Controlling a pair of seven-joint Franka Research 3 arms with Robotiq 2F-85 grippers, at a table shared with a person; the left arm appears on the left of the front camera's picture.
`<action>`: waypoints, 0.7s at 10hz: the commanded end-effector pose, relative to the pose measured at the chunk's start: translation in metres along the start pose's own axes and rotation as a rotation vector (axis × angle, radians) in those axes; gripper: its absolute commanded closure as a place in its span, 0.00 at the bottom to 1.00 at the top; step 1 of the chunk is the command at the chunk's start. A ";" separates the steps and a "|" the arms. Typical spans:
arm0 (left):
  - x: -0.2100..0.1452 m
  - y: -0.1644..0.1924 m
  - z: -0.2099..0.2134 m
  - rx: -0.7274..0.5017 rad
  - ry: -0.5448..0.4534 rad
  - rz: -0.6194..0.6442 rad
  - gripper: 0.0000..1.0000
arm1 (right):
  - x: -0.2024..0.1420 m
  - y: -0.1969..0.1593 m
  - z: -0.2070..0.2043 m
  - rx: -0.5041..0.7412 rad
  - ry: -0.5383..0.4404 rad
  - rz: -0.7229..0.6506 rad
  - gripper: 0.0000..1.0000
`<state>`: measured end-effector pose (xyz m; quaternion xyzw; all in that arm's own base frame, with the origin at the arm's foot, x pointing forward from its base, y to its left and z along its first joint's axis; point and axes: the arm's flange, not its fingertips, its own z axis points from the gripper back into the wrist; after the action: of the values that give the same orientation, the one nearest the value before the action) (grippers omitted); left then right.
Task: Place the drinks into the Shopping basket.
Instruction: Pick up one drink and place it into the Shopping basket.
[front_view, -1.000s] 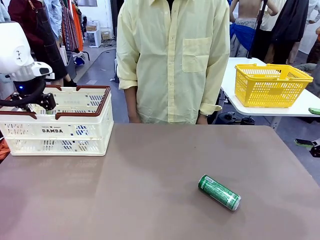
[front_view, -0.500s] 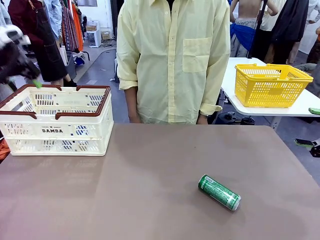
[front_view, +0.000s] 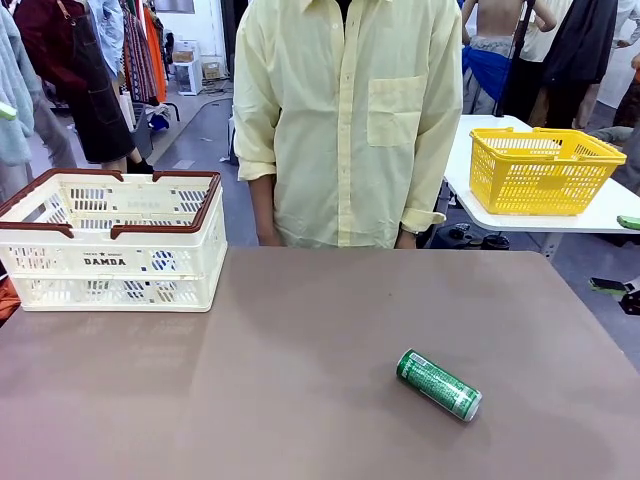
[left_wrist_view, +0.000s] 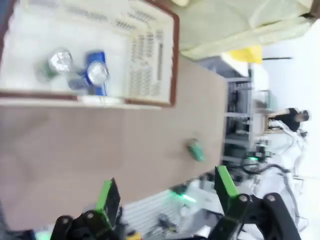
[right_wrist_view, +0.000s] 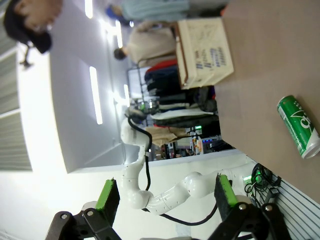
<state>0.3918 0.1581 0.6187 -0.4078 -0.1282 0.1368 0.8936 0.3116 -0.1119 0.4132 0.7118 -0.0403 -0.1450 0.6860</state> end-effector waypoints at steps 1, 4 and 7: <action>-0.025 0.049 0.006 -0.229 0.085 0.107 0.00 | 0.000 0.006 0.000 0.018 -0.001 -0.002 0.00; -0.030 0.148 -0.002 -0.494 0.142 0.199 0.00 | 0.000 0.006 0.000 0.018 -0.001 -0.002 0.00; -0.046 0.096 0.012 -0.359 0.100 0.149 0.00 | 0.000 0.006 0.000 0.018 -0.001 -0.002 0.00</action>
<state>0.3341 0.2187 0.5343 -0.5883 -0.0725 0.1525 0.7908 0.3116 -0.1122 0.4132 0.7119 -0.0404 -0.1453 0.6859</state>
